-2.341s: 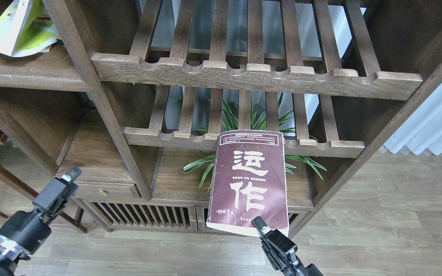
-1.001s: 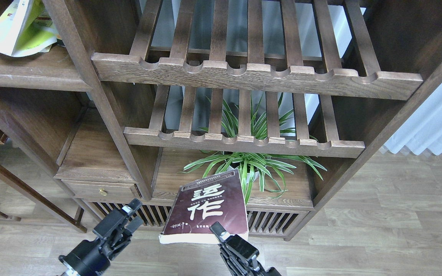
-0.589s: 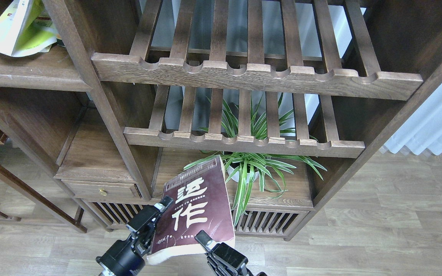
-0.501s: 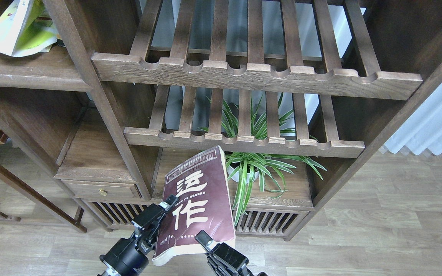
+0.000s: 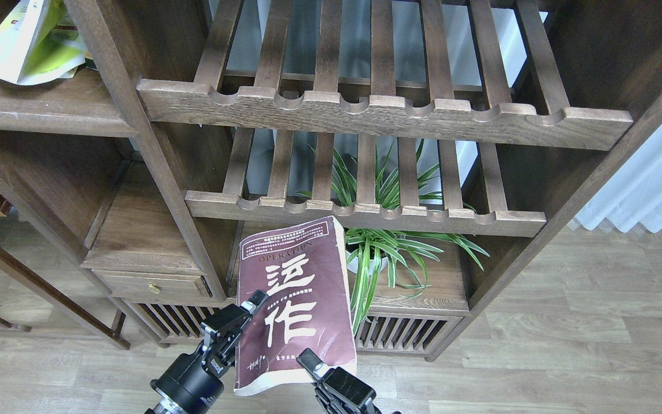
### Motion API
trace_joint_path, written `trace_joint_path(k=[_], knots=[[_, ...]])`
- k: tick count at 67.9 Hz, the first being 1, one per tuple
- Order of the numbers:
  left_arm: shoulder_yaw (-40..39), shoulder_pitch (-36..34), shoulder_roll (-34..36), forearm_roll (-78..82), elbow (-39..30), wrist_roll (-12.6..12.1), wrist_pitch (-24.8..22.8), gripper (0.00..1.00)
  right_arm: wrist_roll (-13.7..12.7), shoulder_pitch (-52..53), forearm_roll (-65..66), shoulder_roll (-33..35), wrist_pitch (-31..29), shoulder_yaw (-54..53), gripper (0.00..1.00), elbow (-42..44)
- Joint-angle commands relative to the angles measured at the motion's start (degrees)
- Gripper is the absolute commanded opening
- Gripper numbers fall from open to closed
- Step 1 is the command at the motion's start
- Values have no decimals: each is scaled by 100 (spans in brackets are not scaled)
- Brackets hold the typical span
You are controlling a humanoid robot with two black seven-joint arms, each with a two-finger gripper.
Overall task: Organize books on shelf
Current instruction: 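Carry the maroon book with the left gripper onto the side shelf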
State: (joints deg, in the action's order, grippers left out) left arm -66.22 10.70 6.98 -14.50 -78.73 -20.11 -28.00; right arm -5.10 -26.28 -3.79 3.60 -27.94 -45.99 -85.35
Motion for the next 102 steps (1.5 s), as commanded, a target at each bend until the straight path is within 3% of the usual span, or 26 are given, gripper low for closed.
trace_joint_path(k=[1,21,48,70,102], knots=[[-417,143,409,79,-300,-2,0,7,9,0,106,54,-6,19,86,10],[-1725,467,1506,201,-1231,-11,0,8,18,150,106,27,-6,-68,97,317],[-3124,723,2131,228,-1812,-11,0,8,35,158,71,-17,-6,-68,99,449],[-4504,732,2817,237,-1847,-11,0,8,35,176,62,-166,-6,-77,99,633],[-5375,336,3353,747,-1768,-160,0,8,35,185,62,-175,-6,-77,99,686]])
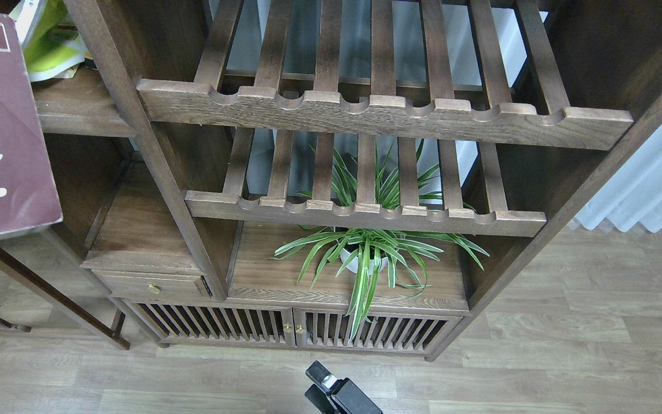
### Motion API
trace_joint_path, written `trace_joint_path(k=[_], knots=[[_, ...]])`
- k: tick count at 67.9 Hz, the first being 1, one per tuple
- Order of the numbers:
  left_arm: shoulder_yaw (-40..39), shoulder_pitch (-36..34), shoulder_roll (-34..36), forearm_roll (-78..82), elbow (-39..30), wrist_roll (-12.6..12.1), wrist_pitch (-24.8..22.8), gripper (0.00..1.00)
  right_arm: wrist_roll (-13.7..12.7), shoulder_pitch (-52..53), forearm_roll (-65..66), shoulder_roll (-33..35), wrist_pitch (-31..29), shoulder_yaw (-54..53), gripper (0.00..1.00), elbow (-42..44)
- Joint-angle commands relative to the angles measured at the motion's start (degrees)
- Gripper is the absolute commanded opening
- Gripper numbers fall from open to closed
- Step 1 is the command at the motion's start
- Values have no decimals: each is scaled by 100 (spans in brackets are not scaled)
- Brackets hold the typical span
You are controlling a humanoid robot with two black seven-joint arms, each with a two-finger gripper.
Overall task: Organize books on shelf
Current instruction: 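Carry the maroon book with the left gripper onto the side shelf, then release the maroon book on the side shelf and withdraw the left gripper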
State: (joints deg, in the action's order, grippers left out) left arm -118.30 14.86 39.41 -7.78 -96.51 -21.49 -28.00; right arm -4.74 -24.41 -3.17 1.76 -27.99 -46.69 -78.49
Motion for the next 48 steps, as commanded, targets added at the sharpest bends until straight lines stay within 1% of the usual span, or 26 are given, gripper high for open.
trace_joint_path(k=[1,11,12,18,25,29,32,33,38,48], knots=[[-184,-97,146,92,18,-22,0,8,0,-2,1,9,-1,-16,99,0],[-237,-396,331,163,123,-22,0,8,0,-2,1,9,-1,-33,99,0],[-254,-578,453,180,210,-31,0,8,0,-2,1,9,-1,-42,99,0],[-246,-905,612,312,456,-136,0,8,0,-2,-8,9,-1,-51,99,0],[-97,-1502,787,681,852,-163,0,8,8,-11,-8,18,-1,-51,99,0],[149,-1915,858,909,1037,-163,0,8,0,-11,-8,18,-1,-42,99,-9],[290,-2100,884,980,1107,-163,0,8,0,-11,1,18,-1,-42,99,-9],[412,-2301,893,1067,1177,-163,0,8,0,-11,1,18,-1,-42,99,-9],[668,-2829,911,1392,1423,-198,0,8,0,-11,1,18,-1,-42,99,-17],[1151,-3594,902,1850,1793,-207,0,8,0,-29,1,27,-1,-51,99,-9]])
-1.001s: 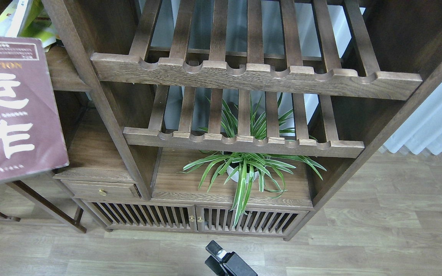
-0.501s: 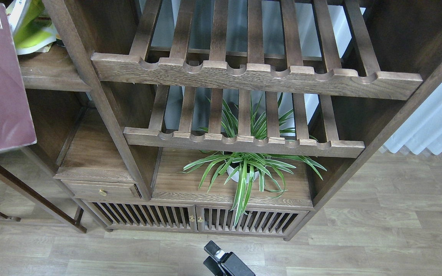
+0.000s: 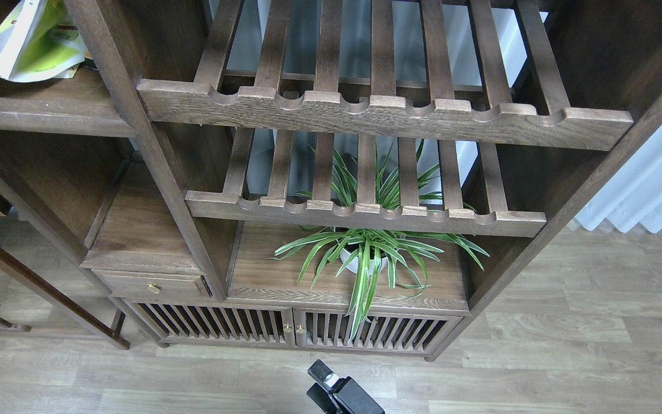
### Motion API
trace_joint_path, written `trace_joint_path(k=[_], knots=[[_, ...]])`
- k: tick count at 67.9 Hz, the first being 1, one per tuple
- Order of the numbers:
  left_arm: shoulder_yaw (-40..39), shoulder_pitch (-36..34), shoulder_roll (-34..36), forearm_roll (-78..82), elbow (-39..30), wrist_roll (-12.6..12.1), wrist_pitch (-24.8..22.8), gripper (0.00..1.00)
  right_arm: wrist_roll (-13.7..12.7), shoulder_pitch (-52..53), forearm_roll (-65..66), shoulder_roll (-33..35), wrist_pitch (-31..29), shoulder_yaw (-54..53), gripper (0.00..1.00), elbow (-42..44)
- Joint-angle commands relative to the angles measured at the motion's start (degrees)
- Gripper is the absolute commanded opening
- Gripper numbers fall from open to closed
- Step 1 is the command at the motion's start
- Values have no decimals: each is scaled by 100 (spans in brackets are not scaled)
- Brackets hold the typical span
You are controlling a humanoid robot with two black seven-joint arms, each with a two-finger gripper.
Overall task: Organize books on shelf
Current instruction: 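Release the maroon book on the side shelf and withdraw the left gripper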
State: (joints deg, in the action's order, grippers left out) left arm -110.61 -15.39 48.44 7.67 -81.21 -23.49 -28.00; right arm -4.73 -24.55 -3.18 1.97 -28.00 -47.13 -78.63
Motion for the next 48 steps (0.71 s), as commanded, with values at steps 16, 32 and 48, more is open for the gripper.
trace_joint_path(k=[16,32,48], knots=[[1472,-2188,17,807,1098,-76,0,9,-2,-23,-7,5,0,2,99,-3],[2412,-3602,-10,1298,1783,-190,0,9,-2,-32,2,14,0,2,99,-3],[3283,-4543,-115,1440,2372,-208,0,10,-2,-32,2,14,0,11,99,-3]])
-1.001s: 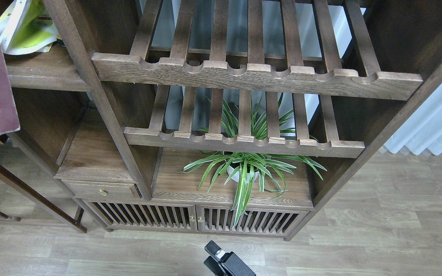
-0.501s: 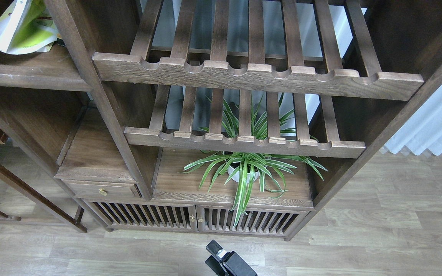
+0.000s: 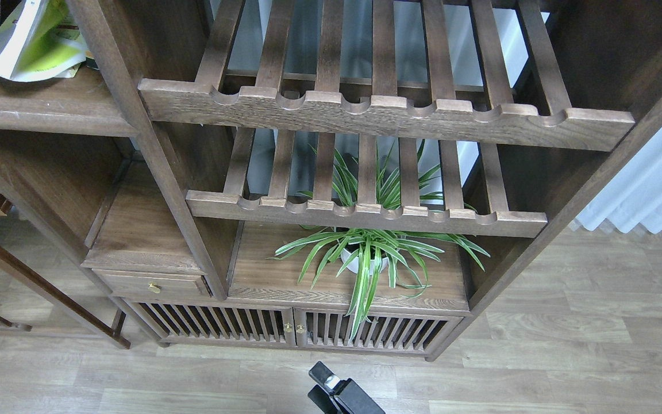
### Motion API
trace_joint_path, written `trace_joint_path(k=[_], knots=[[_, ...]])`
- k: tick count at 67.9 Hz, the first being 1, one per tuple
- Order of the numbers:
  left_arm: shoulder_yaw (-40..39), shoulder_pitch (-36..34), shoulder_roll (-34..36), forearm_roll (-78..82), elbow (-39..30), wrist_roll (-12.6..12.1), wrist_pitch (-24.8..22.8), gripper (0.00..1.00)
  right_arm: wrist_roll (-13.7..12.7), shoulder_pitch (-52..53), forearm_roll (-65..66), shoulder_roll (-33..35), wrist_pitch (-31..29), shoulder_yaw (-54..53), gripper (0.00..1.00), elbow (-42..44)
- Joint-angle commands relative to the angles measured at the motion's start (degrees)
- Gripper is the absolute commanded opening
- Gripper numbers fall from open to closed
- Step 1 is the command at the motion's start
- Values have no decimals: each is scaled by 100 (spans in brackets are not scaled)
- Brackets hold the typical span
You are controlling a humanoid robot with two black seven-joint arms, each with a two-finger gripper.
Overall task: Organize books on shelf
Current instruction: 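Release the maroon book on the side shelf and withdraw the left gripper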
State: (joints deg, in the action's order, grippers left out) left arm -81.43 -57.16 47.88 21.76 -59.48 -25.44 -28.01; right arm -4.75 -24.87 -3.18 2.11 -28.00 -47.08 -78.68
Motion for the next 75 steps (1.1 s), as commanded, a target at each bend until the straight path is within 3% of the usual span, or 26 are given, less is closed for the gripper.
trace_joint_path(k=[1,24,43,49,57,75], knots=[[391,-400,-68,30,234,-14,1,10,0,0,2,-1,0,6,99,2],[1155,-849,-490,100,920,-58,1,12,0,-17,2,8,0,6,99,2],[1384,-919,-657,92,1114,-67,1,21,0,-26,2,8,0,6,99,2],[1384,-919,-701,92,1114,-58,1,37,0,-26,2,8,0,-3,99,2],[1375,-823,-623,-14,1035,-23,1,49,0,-26,2,17,0,-3,99,2],[1314,-480,-306,-462,727,-14,1,49,18,-35,2,8,0,-3,99,2]])
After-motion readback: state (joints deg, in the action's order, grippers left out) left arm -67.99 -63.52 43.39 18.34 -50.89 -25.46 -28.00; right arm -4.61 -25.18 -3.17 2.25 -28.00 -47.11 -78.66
